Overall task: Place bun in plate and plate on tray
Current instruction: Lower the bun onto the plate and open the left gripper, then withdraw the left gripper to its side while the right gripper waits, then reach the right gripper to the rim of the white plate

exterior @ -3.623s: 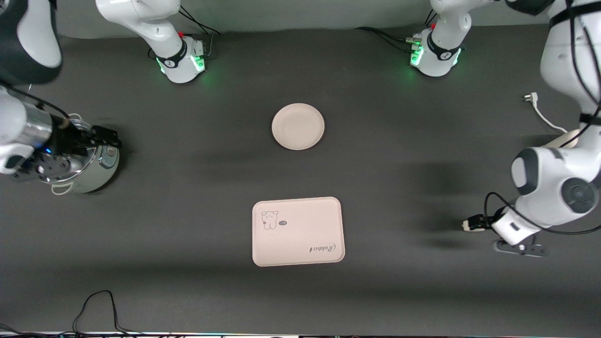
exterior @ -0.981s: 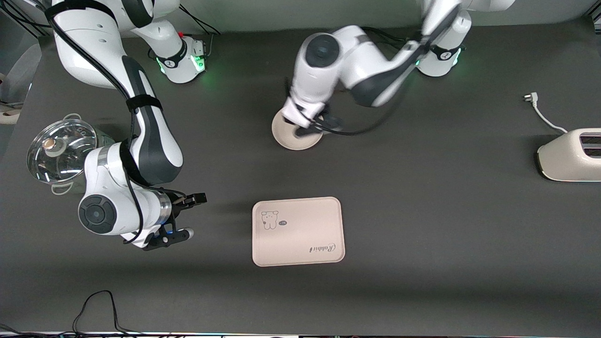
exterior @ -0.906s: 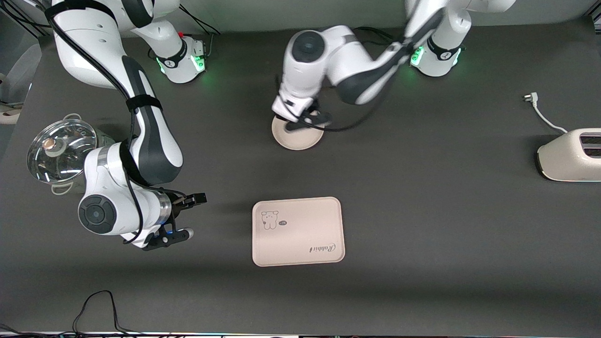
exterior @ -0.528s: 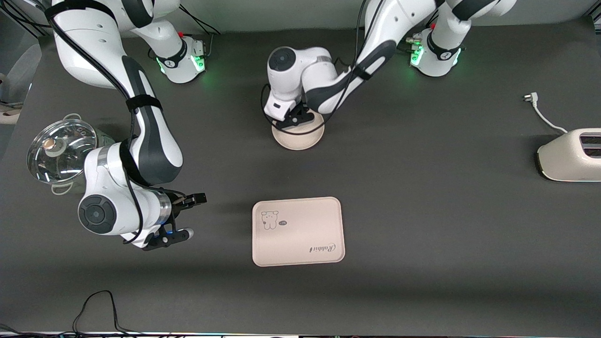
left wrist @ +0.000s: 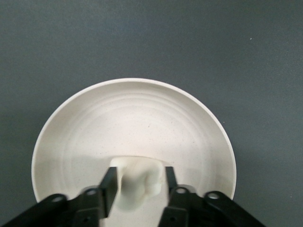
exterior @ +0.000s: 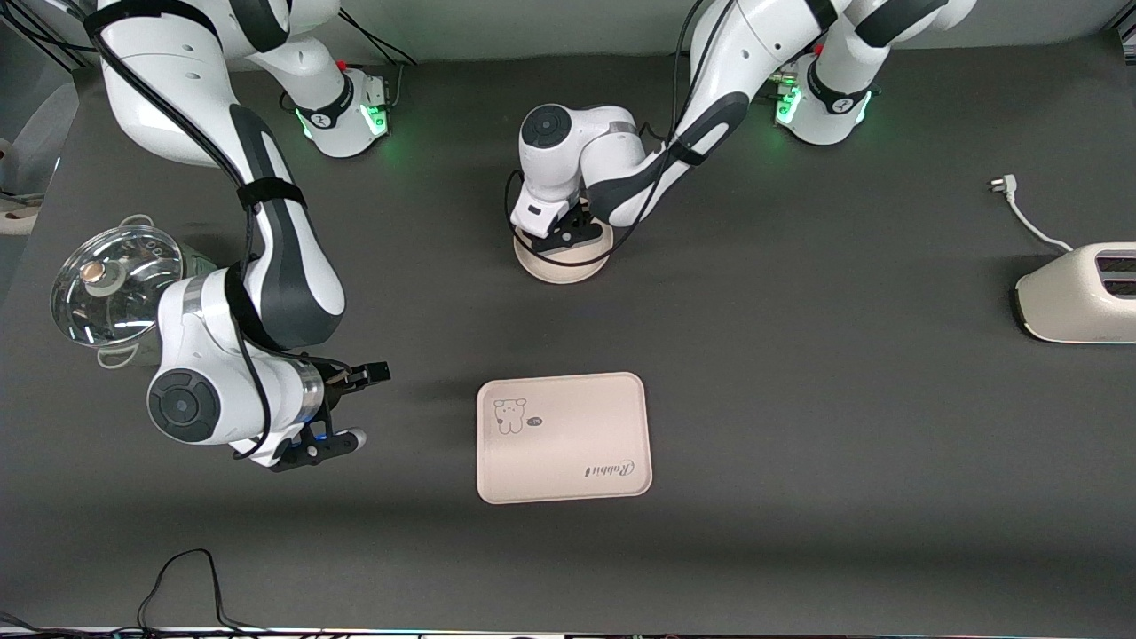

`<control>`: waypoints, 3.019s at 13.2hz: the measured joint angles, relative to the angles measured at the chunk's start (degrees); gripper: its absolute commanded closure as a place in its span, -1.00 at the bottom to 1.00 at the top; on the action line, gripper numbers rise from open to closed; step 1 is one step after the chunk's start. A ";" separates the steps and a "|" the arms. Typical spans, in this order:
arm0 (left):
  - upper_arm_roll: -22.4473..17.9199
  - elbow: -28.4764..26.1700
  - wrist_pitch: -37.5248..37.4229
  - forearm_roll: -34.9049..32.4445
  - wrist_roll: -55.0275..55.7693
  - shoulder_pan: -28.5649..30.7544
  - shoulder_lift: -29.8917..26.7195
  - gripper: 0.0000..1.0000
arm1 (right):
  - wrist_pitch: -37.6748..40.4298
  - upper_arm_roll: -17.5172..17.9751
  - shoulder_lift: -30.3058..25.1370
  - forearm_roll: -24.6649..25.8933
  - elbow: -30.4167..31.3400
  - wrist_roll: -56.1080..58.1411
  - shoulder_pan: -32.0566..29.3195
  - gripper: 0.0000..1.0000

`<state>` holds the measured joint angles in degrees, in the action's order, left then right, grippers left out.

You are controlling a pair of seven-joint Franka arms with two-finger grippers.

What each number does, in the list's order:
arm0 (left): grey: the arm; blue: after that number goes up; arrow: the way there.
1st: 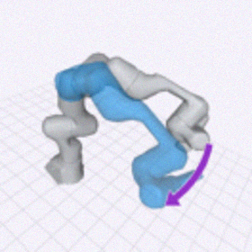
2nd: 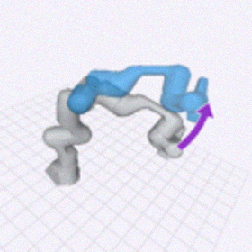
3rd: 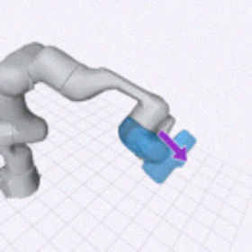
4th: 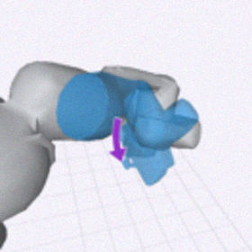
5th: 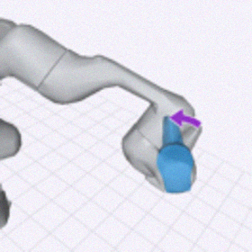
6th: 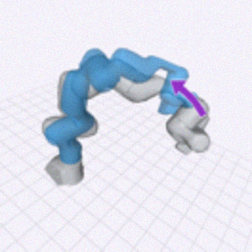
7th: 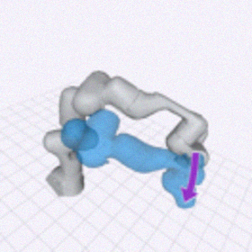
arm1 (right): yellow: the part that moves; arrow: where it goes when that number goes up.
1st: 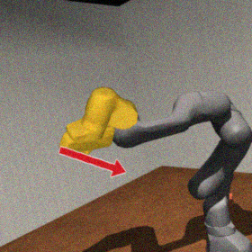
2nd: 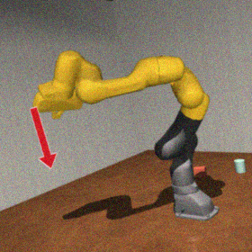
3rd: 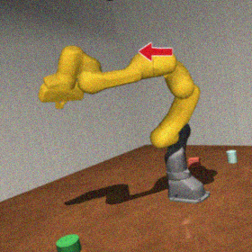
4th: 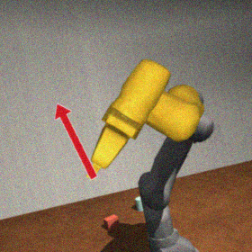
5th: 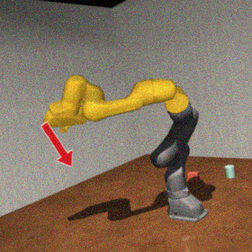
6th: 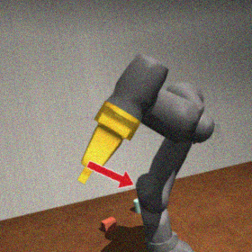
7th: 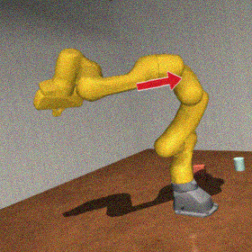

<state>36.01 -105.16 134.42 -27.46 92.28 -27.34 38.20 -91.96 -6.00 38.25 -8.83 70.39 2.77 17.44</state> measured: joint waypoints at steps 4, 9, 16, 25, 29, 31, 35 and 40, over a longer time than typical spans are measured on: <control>0.02 0.35 -3.17 -0.41 -0.14 0.49 -0.43 -1.00 | 0.05 0.27 -0.95 -1.88 -0.06 0.00 0.04 -1.00; 1.11 5.66 -15.48 0.27 -13.37 9.83 -5.49 -1.00 | 2.59 0.61 -4.07 -2.72 0.09 -0.05 1.52 -1.00; 1.53 12.87 -26.56 0.81 -47.05 38.17 -12.74 -1.00 | 7.89 0.24 -6.71 -2.85 0.91 0.06 1.75 -1.00; 1.75 18.09 -33.99 6.96 -77.37 56.04 -18.25 -1.00 | 10.88 0.23 -10.94 -3.74 4.95 0.14 1.81 -1.00; -0.55 18.08 -37.58 11.44 -87.15 61.82 -21.00 -1.00 | 1.42 0.56 -17.69 -9.29 21.43 0.15 5.43 -1.00; -11.67 17.80 -39.28 16.88 -89.09 53.29 -24.84 -1.00 | -4.27 0.62 -20.90 -9.47 30.12 -0.12 8.68 -1.00; -28.81 9.84 -39.71 22.29 -92.72 36.92 -35.62 -1.00 | -16.31 0.66 -23.01 -10.25 42.30 -5.84 15.74 -1.00; -32.13 5.77 -34.84 23.92 -92.77 31.50 -37.77 -1.00 | -22.89 0.70 -22.33 -14.91 46.16 -11.78 21.05 -1.00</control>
<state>3.88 -99.39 99.58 -3.53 -0.49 4.15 0.44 -114.85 -5.30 15.91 -23.74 116.54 -9.01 38.49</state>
